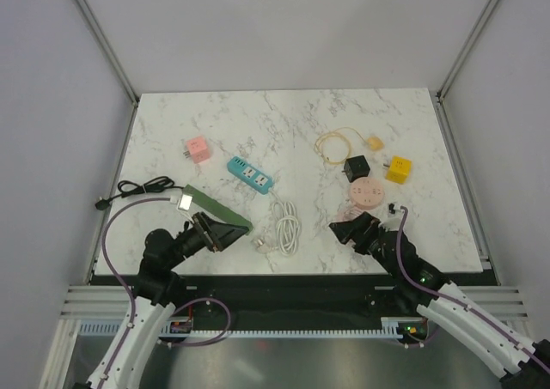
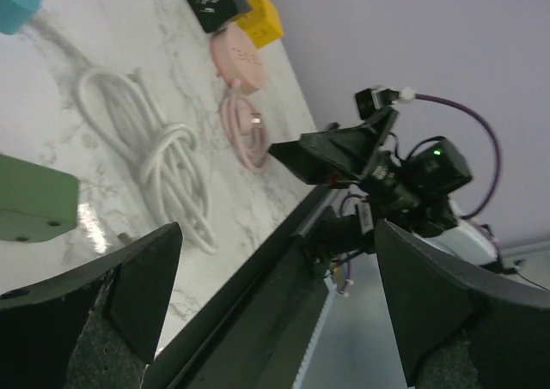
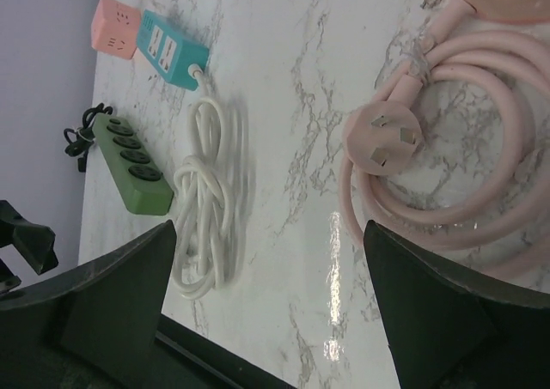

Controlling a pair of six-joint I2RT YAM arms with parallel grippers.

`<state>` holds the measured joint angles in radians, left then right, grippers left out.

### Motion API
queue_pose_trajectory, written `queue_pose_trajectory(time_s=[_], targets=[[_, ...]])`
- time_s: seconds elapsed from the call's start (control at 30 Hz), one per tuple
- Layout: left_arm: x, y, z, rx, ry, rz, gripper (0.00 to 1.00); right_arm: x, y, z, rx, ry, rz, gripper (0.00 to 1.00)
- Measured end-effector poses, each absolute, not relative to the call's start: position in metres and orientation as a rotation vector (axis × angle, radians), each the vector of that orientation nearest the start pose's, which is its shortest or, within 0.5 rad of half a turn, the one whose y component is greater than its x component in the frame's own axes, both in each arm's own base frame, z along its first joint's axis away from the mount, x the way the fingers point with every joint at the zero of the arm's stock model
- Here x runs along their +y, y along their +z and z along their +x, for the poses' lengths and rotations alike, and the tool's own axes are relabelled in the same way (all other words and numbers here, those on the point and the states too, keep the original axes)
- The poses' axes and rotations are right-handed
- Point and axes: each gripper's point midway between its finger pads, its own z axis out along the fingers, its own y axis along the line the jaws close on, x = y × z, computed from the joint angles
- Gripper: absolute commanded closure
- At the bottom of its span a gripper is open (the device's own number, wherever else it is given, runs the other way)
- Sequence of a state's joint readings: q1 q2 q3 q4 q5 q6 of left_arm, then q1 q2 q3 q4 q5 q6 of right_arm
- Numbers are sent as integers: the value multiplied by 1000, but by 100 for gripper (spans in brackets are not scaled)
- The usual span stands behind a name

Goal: Pull the plug off the socket

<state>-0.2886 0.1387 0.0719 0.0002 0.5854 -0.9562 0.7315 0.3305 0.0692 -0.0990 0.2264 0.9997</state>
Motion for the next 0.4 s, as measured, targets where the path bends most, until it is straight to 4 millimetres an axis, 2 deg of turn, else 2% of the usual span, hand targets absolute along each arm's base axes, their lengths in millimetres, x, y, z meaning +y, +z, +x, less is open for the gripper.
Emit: queue_pose_trajectory(time_s=[0.07,0.17,0.23,0.3,0.4], targets=[[-183,168,155,1771,-1472,-96,0,165,87,188,1961,978,464,3],[-185,197,144,1653,-1565,-45,0,169,118,186,1848,1111,489,2],[-186,208,138,1612,-1602,-17,0,170,138,183,1775,1194,491,3],[-188,211,133,1614,-1631,-8,0,172,141,181,1767,1222,487,2],[-190,211,128,1625,-1661,5,0,177,135,178,1809,1226,465,2]])
